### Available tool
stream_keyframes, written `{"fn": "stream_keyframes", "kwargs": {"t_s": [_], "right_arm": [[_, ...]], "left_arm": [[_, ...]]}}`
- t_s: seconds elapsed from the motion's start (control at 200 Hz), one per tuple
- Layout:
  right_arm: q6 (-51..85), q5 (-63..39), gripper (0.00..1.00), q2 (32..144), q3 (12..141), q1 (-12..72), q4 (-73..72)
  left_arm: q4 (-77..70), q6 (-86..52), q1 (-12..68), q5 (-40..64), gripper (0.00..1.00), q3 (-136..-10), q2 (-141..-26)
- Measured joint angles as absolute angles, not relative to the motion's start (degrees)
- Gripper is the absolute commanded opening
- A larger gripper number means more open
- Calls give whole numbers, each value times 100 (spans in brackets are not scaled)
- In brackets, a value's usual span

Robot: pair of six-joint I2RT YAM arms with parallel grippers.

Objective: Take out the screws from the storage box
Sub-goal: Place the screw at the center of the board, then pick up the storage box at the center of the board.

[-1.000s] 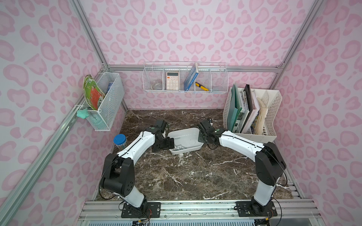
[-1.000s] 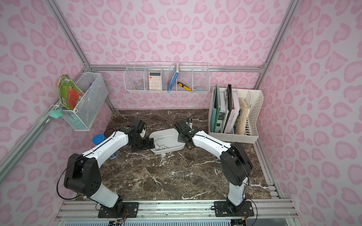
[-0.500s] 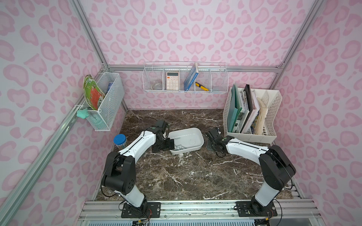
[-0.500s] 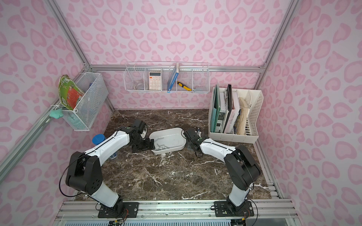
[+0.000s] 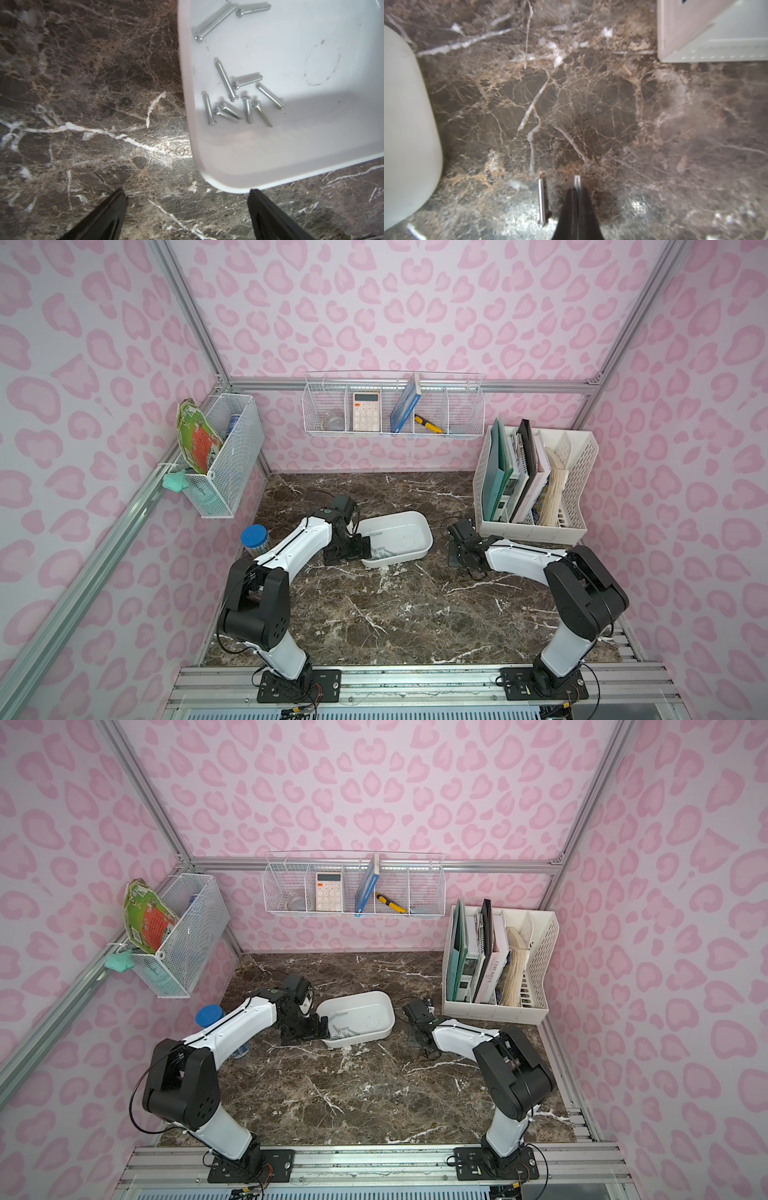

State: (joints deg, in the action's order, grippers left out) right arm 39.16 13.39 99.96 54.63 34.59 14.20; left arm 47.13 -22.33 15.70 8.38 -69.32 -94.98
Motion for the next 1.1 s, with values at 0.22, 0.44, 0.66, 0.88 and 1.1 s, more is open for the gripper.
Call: {"fn": "stream_keyframes", "kwargs": {"t_s": [0.22,0.44,0.66,0.88,1.1], "right_arm": [[3879,1253,9,10062,5430,3470,1232],[3881,1140,22,9911,5323,3476,1173],[3876,1114,24,9596,5321,3481,1162],[3852,1116,24,9045,5242,3481,1135],[3830,1216,21,8490,4995,3481,1096]], "left_arm": [[4713,-2233,1577,775,88,-6932,-9504],[4622,-2241,1610,731,78,-6847,-9498],[4486,-2456,1610,742,65,-6906,-9542],[4394,-3039,1610,648,54,-7046,-9607],[4265,-3492,1610,617,51,-7242,-10031]]}}
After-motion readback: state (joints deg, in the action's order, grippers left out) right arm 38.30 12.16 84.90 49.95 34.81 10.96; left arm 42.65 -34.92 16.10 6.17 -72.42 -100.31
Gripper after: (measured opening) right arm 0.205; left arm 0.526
